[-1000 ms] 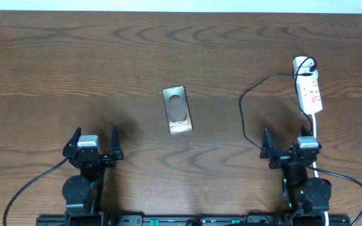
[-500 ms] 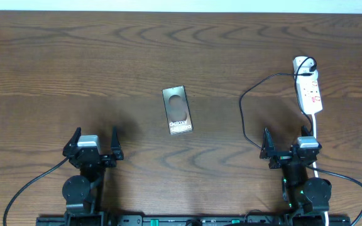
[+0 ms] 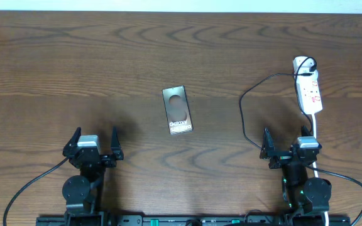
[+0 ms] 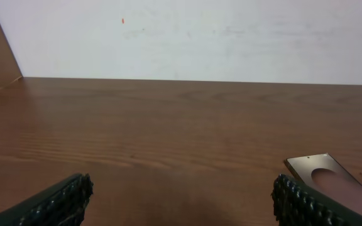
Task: Plug charger to phone and switch on socket
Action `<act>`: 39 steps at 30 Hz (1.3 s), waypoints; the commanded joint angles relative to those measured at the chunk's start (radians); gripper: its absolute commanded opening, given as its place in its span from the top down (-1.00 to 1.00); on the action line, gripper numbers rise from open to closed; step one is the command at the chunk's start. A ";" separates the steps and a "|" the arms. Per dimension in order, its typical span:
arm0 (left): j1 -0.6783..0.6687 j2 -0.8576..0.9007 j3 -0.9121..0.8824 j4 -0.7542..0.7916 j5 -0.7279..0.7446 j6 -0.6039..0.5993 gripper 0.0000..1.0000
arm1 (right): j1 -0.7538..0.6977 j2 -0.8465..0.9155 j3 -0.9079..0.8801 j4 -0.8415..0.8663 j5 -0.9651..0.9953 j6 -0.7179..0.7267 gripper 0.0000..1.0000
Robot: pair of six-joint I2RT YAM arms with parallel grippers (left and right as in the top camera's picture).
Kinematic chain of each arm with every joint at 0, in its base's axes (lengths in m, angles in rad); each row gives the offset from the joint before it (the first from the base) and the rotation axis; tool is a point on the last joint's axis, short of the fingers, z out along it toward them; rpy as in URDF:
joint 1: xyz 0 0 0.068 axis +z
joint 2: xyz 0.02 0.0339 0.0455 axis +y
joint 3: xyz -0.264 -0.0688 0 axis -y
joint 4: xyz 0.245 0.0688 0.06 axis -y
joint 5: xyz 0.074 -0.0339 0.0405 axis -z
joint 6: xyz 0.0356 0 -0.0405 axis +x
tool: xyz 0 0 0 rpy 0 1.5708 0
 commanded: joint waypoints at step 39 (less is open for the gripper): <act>0.002 0.013 -0.015 -0.035 0.035 0.017 -0.87 | 0.006 -0.007 -0.002 -0.003 -0.002 -0.012 -0.99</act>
